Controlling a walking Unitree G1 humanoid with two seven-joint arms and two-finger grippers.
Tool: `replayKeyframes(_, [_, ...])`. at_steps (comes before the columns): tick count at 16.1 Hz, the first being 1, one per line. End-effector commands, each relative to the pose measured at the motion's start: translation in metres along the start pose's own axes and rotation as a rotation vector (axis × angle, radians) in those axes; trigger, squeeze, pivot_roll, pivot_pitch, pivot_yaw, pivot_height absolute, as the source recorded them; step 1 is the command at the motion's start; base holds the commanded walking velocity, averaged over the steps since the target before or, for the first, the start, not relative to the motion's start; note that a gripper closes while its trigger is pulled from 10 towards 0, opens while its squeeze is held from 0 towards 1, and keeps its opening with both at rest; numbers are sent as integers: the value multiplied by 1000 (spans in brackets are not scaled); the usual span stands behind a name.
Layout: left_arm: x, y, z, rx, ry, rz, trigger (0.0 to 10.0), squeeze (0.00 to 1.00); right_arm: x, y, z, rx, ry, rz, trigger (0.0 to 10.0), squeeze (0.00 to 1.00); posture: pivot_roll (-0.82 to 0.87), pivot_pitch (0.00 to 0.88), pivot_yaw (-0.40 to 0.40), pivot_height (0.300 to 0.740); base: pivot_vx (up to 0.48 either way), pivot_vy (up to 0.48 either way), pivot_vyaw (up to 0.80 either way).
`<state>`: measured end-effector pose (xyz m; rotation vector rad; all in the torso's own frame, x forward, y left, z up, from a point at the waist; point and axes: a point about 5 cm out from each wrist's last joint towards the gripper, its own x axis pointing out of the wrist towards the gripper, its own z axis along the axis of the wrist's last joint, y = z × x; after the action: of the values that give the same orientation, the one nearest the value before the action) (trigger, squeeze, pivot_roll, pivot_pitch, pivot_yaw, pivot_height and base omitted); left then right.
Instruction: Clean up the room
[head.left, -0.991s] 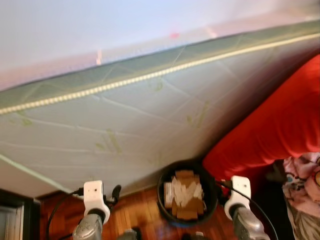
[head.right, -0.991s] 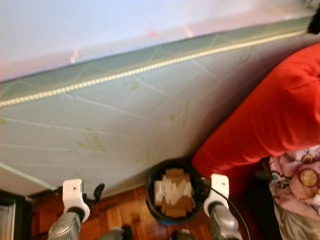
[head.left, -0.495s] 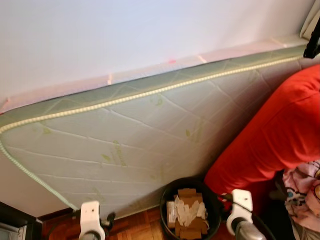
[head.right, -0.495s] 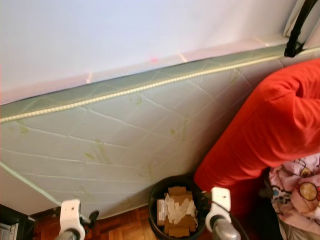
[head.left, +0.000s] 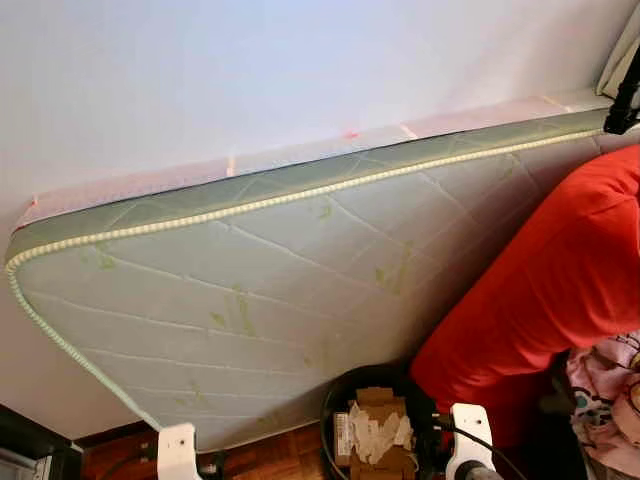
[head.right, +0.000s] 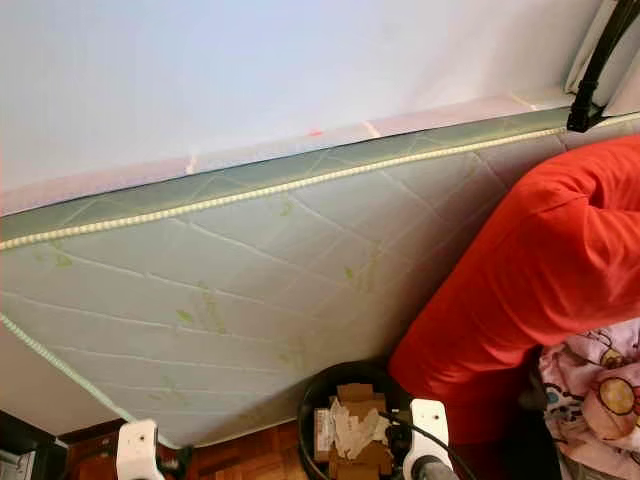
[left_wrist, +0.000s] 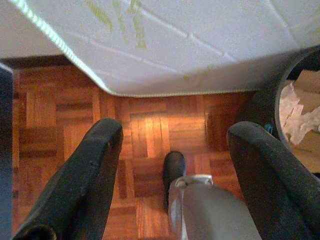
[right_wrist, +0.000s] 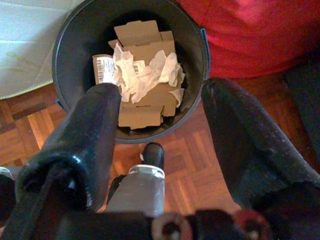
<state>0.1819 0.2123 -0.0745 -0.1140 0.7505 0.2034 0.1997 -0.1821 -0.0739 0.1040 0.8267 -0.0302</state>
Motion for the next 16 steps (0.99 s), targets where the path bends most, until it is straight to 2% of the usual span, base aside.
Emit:
replayKeyframes(1, [-3,2,-8,-6,26,8,10000,0,-1,1,-5,-3,23,4,10000,0,-4,22,13,740,0,0,0])
replayKeyframes(7, [-5,9,-14,1,55,14,10000,0,-2,2,-8,-6,25,11,10000,0,3,31,13,740,0,0,0])
replayKeyframes(16, [-6,10,-17,-3,68,22,10000,0,0,5,-4,1,19,14,10000,0,11,70,15,740,0,0,0])
